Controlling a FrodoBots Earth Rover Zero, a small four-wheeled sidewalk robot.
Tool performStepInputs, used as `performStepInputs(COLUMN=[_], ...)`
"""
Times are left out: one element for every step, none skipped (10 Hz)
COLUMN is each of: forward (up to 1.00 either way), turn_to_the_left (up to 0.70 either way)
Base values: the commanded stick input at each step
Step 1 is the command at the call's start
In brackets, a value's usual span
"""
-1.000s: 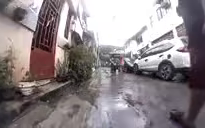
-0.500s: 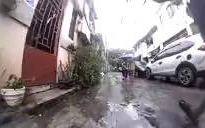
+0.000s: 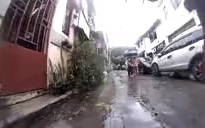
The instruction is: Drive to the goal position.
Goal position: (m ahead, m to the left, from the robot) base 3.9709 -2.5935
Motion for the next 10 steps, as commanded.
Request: performStepInputs(forward=[0.99, 0.99, 0.99, 0.99, 0.99, 0.99, 0.99, 0.99, 0.99, 0.99], turn_to_the_left=[-0.39, 0.00, 0.00, 0.00, 0.00, 0.00, 0.00, 0.00, 0.00, 0.00])
